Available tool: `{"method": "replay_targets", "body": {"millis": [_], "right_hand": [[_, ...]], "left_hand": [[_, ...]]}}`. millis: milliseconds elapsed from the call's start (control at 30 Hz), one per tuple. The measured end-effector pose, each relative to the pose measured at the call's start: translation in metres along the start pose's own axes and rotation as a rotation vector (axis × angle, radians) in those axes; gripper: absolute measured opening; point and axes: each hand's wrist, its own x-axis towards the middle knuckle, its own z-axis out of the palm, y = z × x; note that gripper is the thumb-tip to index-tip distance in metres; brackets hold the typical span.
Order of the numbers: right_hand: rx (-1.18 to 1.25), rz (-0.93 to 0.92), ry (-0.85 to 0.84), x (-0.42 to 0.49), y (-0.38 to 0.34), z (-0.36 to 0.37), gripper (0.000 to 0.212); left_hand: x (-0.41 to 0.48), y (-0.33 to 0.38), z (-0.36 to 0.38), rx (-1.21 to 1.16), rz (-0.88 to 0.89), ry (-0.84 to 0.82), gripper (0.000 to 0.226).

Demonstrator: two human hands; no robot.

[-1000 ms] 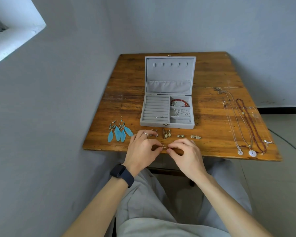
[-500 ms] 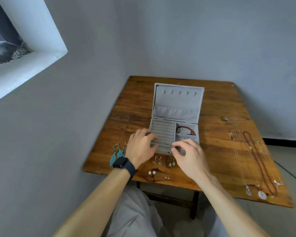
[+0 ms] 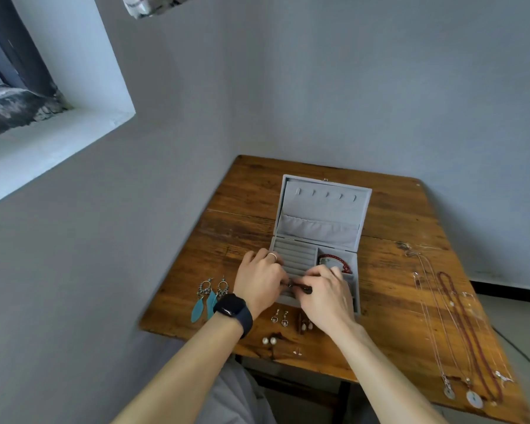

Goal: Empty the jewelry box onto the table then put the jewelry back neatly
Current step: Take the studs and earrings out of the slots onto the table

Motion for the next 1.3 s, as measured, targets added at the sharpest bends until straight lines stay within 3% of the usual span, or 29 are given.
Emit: {"method": "replay_targets", "body": {"millis": [167, 567, 833, 1300], "right_hand": [[-0.031, -0.007, -0.015, 0.002, -0.003, -0.001, 0.030], [-0.060, -0.111, 0.059, 0.005, -0.007, 0.002, 0.021], [-0.109, -0.143, 0.038, 0.006, -0.012, -0.003, 0.020], [-0.115, -0.210, -0.159, 0.017, -0.013, -0.014, 0.018]], "left_hand": [[0.001, 0.001, 0.003, -0.014, -0.043, 0.007, 0.021], [-0.018, -0.016, 0.010, -0.333, -0.201, -0.024, 0.018], [-0.031, -0.020, 0.008, -0.454, -0.290, 0.062, 0.016], [-0.051, -0.021, 0.007, -0.502, -0.318, 0.124, 0.019]]}}
